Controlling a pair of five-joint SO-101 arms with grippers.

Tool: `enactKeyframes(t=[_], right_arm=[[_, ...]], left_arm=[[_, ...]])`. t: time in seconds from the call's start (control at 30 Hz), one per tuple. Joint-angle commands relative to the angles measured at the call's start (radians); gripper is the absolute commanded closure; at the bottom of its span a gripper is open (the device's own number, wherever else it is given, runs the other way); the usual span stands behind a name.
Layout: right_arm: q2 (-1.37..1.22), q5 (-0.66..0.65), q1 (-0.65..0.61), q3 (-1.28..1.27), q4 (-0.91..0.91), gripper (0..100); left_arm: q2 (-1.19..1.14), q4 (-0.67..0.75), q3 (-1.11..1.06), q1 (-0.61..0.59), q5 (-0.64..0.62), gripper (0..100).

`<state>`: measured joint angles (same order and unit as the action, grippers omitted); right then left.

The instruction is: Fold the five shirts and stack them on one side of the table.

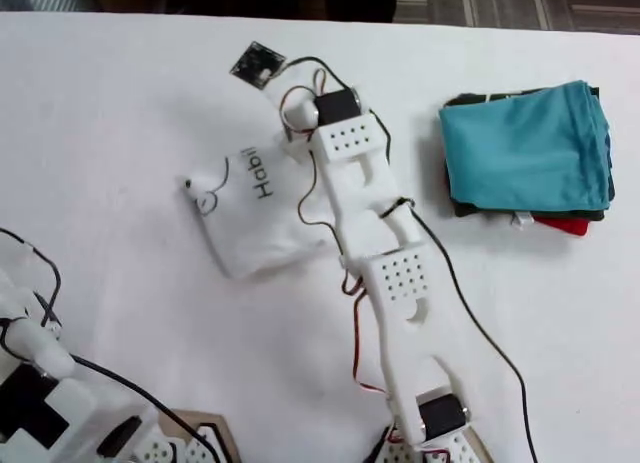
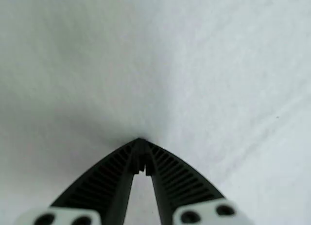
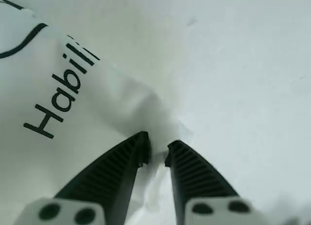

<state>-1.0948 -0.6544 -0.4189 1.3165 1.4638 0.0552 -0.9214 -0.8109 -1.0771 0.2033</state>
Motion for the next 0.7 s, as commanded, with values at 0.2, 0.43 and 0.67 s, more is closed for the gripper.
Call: enactKeyframes(t=[0.2,0.43,0.67], right_arm=[[0.01,-0.009,0.012,0.012,-0.068,92.6],[0.013,-0.005,0.01,0.012,-0.096,97.4],[0.016,0.064,0.031,0.012,-0.085,83.1]], left_arm=[[0.002,0.037,-0.002,-0.011,-0.008,97],[0.002,0.037,-0.002,-0.011,-0.008,97],[0.002,0.037,-0.002,-0.011,-0.008,97]])
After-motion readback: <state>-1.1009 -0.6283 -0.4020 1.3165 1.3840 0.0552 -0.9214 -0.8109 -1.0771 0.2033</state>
